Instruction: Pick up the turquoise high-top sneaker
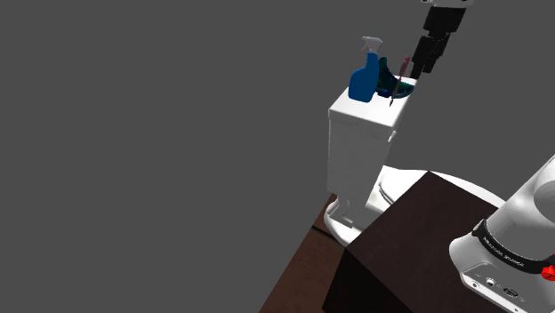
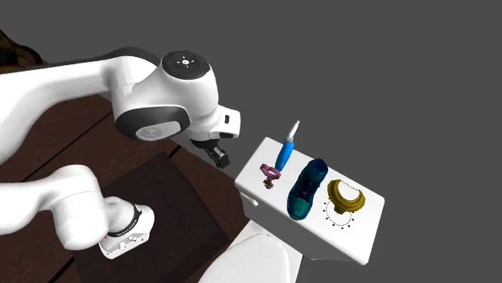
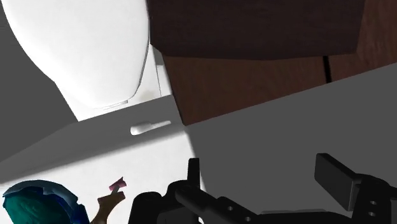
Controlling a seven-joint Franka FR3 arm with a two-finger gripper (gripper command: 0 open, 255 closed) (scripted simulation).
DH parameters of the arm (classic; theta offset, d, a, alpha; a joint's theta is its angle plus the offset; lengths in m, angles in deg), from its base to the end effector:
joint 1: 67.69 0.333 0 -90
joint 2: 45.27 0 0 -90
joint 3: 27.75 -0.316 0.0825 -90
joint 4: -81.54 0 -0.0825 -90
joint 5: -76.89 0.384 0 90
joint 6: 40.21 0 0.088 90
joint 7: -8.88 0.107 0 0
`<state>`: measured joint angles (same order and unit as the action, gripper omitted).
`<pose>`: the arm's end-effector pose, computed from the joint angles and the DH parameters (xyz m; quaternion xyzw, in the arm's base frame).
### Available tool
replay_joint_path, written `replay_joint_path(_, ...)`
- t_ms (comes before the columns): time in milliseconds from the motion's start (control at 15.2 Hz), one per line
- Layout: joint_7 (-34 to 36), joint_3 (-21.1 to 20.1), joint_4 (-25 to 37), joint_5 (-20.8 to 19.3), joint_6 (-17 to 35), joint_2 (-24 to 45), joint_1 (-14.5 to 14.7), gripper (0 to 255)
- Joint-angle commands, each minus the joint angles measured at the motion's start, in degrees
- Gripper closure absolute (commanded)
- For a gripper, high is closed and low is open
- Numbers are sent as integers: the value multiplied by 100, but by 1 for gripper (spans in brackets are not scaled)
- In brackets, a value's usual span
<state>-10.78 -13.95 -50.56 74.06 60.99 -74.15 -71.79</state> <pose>0.3755 -0.1372 0.5254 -0.9985 -0.0366 0.0119 0.0392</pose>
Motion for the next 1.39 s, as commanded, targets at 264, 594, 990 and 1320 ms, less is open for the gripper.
replay_joint_path(264, -666, 474, 401, -58, 859, 967, -57, 0)
replay_joint_path(594, -1268, 832, 921, 129, 1447, 1860, -95, 0)
replay_joint_path(990, -2067, 1145, 1794, 653, 1947, 3040, -222, 0)
replay_joint_path(1320, -2719, 1222, 2750, 1243, 2147, 4082, -500, 0)
